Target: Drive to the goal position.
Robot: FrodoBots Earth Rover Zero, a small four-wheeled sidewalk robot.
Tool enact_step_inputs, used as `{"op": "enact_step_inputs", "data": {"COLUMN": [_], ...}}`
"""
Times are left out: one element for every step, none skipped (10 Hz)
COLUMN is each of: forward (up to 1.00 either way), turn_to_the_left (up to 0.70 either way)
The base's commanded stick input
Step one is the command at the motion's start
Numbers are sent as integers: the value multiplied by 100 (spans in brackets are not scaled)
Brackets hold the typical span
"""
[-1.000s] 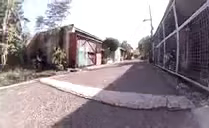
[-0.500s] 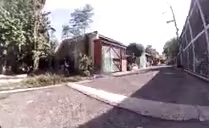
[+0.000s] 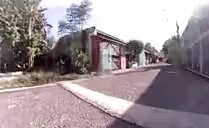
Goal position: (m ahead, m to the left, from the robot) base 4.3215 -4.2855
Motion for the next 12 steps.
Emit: {"op": "enact_step_inputs", "data": {"forward": [85, 85, 85, 85, 85, 85, 85, 85, 85, 85, 85, 85], "turn_to_the_left": [-21, 0, 0, 0, 0, 0, 0, 0, 0, 0, 0, 0]}}
